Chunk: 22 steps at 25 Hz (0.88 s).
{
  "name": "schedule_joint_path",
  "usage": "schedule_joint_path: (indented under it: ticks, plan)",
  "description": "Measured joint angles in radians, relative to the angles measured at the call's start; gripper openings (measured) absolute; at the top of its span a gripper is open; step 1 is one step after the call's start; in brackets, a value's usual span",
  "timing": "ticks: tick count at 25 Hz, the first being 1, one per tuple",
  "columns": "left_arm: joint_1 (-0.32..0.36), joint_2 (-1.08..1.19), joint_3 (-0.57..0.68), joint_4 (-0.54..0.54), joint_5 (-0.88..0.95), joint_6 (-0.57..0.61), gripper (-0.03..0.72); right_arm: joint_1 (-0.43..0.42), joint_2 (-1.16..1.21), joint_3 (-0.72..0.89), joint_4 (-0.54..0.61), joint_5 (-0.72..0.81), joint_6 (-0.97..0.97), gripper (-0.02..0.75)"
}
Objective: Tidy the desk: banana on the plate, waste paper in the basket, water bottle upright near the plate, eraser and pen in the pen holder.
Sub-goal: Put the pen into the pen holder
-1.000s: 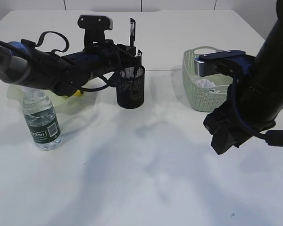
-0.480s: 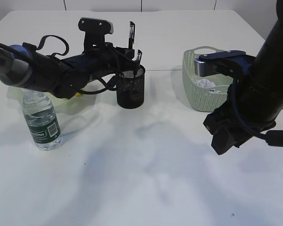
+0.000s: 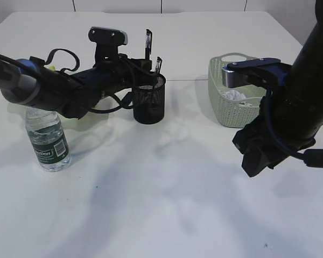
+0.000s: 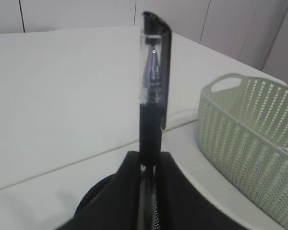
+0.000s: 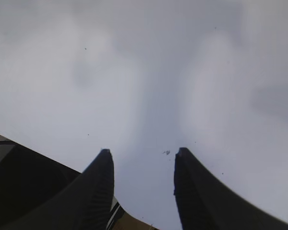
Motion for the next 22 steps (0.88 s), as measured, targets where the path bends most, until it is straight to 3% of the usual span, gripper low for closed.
schedule_joint_path:
  ticks: [12,22]
  plan:
    - [0.002,0.014,0.000,0.000,-0.030,0.002,0.058,0.000,0.000,0.000,0.000,0.001,0.000,0.319]
    - [0.002,0.014,0.000,0.000,-0.036,0.002,0.224,0.000,0.000,0.000,0.000,0.004,0.000,0.319]
